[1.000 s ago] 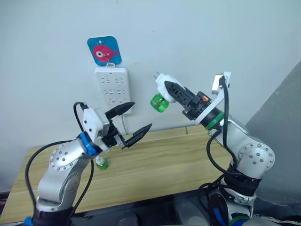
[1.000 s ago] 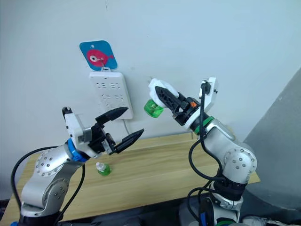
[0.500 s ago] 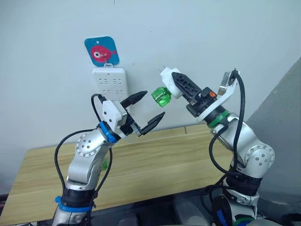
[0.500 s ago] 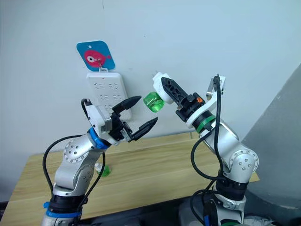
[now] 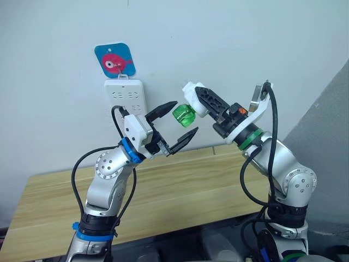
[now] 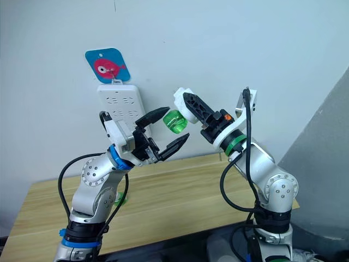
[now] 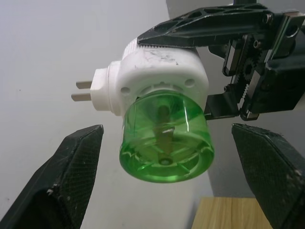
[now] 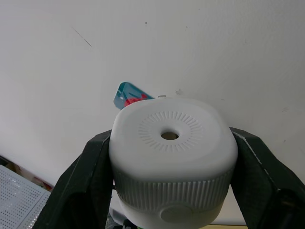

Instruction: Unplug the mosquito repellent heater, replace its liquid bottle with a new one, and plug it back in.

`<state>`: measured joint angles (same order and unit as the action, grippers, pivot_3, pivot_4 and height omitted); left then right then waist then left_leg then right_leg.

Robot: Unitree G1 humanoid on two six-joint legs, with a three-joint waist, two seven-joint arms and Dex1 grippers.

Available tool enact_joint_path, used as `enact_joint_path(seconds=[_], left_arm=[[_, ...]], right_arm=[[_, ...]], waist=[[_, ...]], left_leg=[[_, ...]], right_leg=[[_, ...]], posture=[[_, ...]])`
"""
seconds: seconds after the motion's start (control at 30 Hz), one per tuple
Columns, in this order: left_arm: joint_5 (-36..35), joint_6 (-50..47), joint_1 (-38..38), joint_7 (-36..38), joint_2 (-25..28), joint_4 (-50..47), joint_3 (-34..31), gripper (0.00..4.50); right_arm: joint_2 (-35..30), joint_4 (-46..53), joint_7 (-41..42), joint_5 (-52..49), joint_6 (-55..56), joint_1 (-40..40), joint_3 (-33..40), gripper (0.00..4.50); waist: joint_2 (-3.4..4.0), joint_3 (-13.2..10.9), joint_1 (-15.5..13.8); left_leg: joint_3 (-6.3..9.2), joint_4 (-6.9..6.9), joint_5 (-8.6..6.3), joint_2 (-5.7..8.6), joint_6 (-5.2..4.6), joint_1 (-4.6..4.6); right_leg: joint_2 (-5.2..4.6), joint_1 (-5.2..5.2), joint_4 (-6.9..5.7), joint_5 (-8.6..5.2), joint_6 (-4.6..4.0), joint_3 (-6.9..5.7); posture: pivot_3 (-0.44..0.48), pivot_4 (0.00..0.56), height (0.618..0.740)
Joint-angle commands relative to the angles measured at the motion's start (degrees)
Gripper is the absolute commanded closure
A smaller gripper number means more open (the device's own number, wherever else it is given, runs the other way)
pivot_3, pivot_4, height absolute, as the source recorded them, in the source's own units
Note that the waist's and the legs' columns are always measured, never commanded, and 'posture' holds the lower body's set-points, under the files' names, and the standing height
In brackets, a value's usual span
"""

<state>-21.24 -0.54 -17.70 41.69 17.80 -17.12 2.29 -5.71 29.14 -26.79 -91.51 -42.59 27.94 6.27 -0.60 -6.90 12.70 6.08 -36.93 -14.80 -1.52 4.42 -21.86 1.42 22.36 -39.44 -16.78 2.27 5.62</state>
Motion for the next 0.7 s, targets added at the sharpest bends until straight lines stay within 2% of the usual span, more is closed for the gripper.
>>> enact_joint_path(seconds=[0.03,0.7], left_arm=[[0.2,1.5,-0.6,-0.5,-0.3,-0.9,0.2,0.0],[1.6,2.9,-0.7,-2.4,-1.9,0.5,1.5,0.0]], right_arm=[[-0.7,1.7,1.5,-1.4,2.1,-0.2,-0.7,1.56],[-3.0,3.0,0.8,-3.2,6.7,-0.5,-4.0,1.56]], waist=[[0.02,0.0,0.0],[0.32,0.2,0.0]], left_leg=[[0.0,0.0,0.0,0.0,0.0,0.0],[0.0,0.0,0.0,0.0,0.0,0.01]], right_leg=[[0.0,0.0,0.0,0.0,0.0,0.0],[0.02,0.0,0.0,-0.01,0.01,0.01]], posture=[[-0.22,0.041,0.736],[-0.225,0.047,0.736]])
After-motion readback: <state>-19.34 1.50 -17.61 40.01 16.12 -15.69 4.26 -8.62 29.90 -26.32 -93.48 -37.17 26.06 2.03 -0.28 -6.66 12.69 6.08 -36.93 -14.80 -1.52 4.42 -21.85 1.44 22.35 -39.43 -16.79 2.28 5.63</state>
